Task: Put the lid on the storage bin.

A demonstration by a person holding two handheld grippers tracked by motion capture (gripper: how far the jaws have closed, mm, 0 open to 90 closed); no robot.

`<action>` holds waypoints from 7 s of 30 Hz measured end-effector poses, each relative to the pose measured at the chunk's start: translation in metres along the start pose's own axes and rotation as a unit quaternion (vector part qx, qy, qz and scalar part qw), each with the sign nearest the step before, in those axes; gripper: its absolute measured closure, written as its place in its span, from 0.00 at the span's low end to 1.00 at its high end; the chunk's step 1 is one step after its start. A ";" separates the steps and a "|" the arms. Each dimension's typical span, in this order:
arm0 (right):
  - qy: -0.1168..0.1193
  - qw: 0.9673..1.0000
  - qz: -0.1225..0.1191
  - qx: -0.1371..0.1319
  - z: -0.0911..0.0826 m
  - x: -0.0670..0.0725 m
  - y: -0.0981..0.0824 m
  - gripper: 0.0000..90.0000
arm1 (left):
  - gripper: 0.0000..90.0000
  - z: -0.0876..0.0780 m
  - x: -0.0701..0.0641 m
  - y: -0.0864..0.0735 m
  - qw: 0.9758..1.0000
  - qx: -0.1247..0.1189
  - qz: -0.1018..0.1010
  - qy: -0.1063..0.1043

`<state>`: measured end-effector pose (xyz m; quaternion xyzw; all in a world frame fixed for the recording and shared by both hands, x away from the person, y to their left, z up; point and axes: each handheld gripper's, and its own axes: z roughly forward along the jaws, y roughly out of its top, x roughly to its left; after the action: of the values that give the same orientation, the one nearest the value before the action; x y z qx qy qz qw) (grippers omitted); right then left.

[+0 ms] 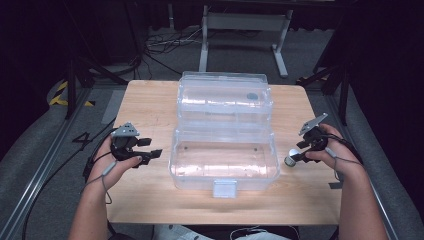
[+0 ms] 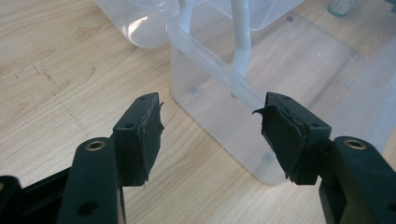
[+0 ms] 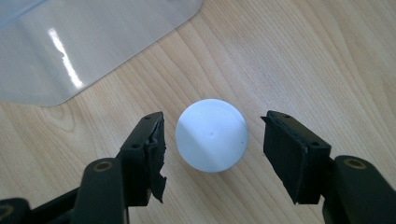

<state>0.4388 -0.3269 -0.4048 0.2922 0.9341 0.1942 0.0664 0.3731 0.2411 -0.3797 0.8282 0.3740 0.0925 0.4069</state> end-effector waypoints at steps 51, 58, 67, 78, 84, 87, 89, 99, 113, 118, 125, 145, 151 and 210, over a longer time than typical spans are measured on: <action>0.011 0.999 -0.032 0.003 -0.015 0.002 0.001 0.56 | 0.43 0.000 0.001 -0.002 1.000 0.005 -0.002 0.002; 0.005 0.999 -0.044 -0.009 -0.028 0.007 0.002 0.56 | 0.43 -0.002 0.002 -0.004 1.000 0.005 -0.005 0.003; 0.016 0.998 -0.056 -0.024 -0.042 0.014 0.005 0.56 | 0.43 -0.002 0.002 -0.007 1.000 0.005 -0.007 0.005; 0.019 0.996 -0.078 -0.035 -0.051 0.023 0.012 0.56 | 0.43 -0.005 0.001 -0.011 1.000 0.007 -0.016 0.008; 0.021 0.994 -0.099 -0.050 -0.058 0.031 0.018 0.56 | 0.43 -0.006 0.001 -0.014 1.000 0.008 -0.016 0.012; 0.020 0.992 -0.108 -0.056 -0.062 0.035 0.021 0.56 | 0.43 -0.007 0.001 -0.015 1.000 0.009 -0.018 0.012; 0.019 0.991 -0.117 -0.059 -0.066 0.039 0.023 0.56 | 0.43 -0.008 0.002 -0.016 1.000 0.009 -0.015 0.014; 0.015 0.988 -0.141 -0.066 -0.076 0.054 0.030 0.56 | 0.43 -0.010 0.001 -0.019 1.000 0.010 -0.017 0.016; 0.027 0.983 -0.166 -0.077 -0.077 0.067 0.040 0.56 | 0.42 -0.010 0.000 -0.020 1.000 0.012 -0.023 0.015; 0.031 0.981 -0.173 -0.083 -0.078 0.072 0.044 0.56 | 0.42 -0.010 0.000 -0.021 1.000 0.015 -0.024 0.015; 0.038 0.978 -0.187 -0.087 -0.077 0.077 0.049 0.56 | 0.42 -0.011 -0.001 -0.022 0.999 0.016 -0.024 0.017; 0.070 0.969 -0.223 -0.076 -0.058 0.092 0.069 0.56 | 0.42 -0.013 -0.001 -0.026 0.999 0.016 -0.026 0.019; 0.081 0.968 -0.231 -0.060 -0.048 0.093 0.073 0.56 | 0.42 -0.013 -0.001 -0.026 0.999 0.017 -0.029 0.018; 0.121 0.956 -0.258 0.074 0.030 0.103 0.090 0.56 | 0.41 -0.011 0.000 -0.028 0.999 0.027 -0.028 0.012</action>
<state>0.4080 -0.1899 -0.3976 0.0196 0.9905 0.1342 -0.0210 0.3530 0.2584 -0.3932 0.8269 0.4045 0.0806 0.3822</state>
